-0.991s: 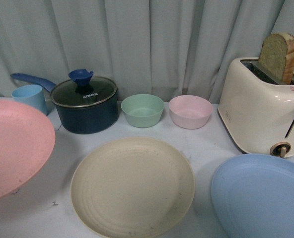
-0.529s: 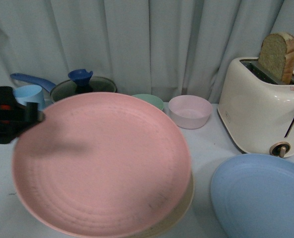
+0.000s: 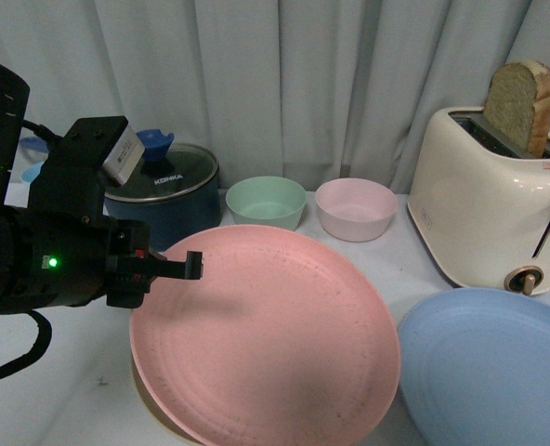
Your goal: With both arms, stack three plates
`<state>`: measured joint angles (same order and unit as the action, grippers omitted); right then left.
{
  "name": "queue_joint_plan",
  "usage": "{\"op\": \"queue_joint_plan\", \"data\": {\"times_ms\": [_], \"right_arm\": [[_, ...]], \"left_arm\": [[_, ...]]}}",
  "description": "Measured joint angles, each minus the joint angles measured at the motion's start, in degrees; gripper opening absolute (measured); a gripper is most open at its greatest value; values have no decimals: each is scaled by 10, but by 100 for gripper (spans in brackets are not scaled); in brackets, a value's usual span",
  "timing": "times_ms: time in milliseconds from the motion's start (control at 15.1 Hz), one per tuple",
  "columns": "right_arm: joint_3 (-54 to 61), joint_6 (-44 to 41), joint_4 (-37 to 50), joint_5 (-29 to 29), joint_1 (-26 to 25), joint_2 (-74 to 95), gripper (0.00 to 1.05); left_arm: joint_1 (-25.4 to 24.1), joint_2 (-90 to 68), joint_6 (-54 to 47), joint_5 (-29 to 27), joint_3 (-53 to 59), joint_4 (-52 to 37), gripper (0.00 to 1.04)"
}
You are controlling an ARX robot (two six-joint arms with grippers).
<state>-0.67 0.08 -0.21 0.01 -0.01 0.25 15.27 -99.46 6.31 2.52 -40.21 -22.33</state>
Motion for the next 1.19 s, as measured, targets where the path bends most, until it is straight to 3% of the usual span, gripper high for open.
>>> {"op": "queue_joint_plan", "data": {"times_ms": [991, 1190], "right_arm": [[0, 0, 0, 0, 0, 0, 98], [0, 0, 0, 0, 0, 0, 98]], "left_arm": [[-37, -67, 23, -14, -8, -43, 2], [-43, -71, 48, 1, -8, -37, 34]]}}
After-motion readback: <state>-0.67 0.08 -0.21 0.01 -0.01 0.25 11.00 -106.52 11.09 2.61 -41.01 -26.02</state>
